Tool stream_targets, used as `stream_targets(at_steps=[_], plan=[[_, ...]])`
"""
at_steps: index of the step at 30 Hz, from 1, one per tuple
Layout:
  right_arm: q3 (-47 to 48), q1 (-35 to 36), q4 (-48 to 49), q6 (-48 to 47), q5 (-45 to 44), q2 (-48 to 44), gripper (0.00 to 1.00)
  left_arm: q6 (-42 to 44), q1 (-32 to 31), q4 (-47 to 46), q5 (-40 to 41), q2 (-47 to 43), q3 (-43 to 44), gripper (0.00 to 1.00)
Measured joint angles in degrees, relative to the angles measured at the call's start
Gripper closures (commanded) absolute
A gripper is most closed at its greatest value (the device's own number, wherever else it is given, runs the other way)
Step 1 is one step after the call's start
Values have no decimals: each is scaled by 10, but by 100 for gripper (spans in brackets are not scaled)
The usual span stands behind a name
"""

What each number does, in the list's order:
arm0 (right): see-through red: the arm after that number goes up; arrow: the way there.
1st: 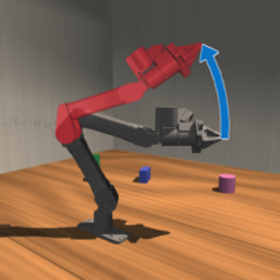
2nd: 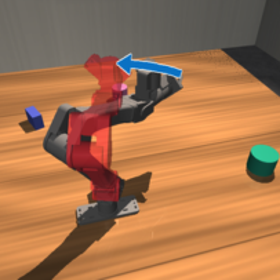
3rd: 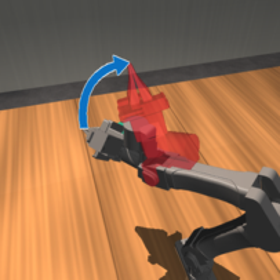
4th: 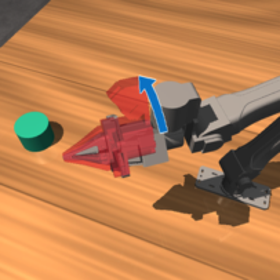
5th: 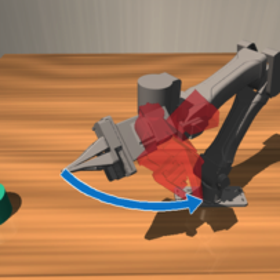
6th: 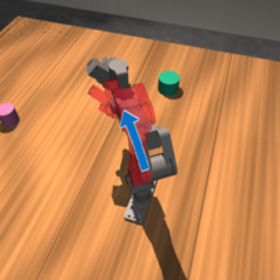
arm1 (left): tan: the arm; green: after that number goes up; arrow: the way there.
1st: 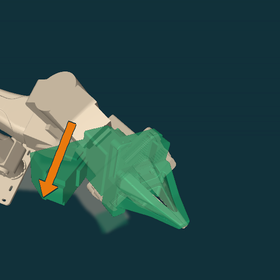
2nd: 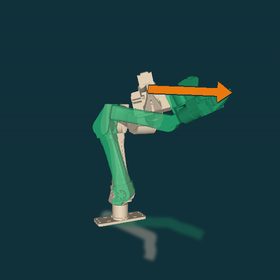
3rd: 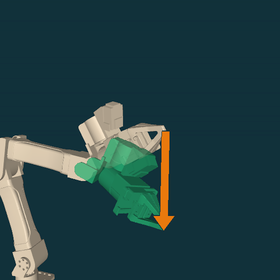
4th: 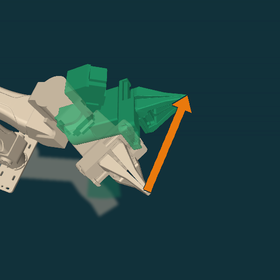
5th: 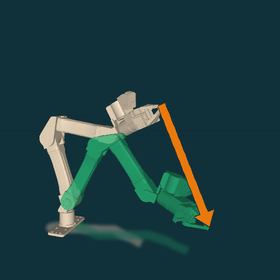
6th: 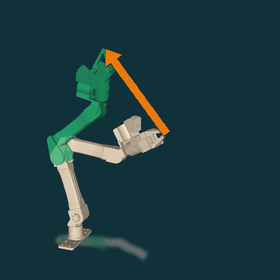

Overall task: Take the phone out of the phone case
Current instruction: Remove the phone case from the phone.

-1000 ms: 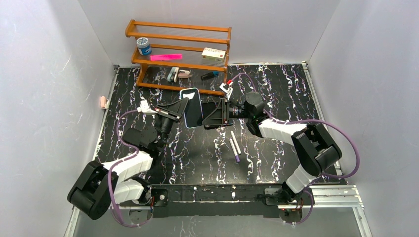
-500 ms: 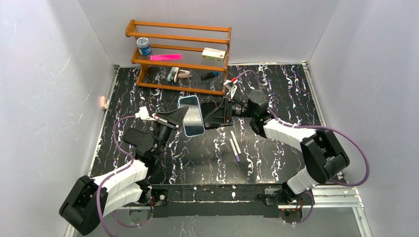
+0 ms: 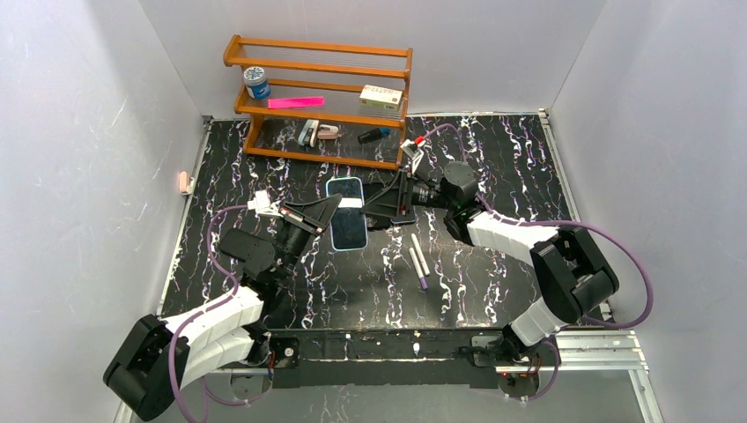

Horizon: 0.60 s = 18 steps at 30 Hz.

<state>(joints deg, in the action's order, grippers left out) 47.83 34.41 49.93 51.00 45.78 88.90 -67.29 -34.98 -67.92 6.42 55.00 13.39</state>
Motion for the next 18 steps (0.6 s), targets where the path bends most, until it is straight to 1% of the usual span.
stream_targets(at_steps=[4, 8, 10, 12, 16, 17, 18], plan=[[0, 14, 20, 13, 13, 2, 33, 0, 0, 0, 0, 6, 0, 100], [0, 25, 36, 21, 26, 6, 43, 0, 0, 1, 2, 14, 0, 100], [0, 29, 43, 24, 29, 10, 54, 0, 0, 1, 2, 16, 0, 100], [0, 30, 48, 26, 35, 16, 67, 2, 0, 1, 2, 18, 1, 100], [0, 31, 50, 31, 43, 26, 91, 7, 0, 0, -4, 18, 1, 100], [0, 30, 45, 33, 45, 26, 97, 9, 1, -1, -9, 18, 1, 97], [2, 28, 38, 34, 50, 26, 99, 10, 3, -2, -13, 18, 1, 94]])
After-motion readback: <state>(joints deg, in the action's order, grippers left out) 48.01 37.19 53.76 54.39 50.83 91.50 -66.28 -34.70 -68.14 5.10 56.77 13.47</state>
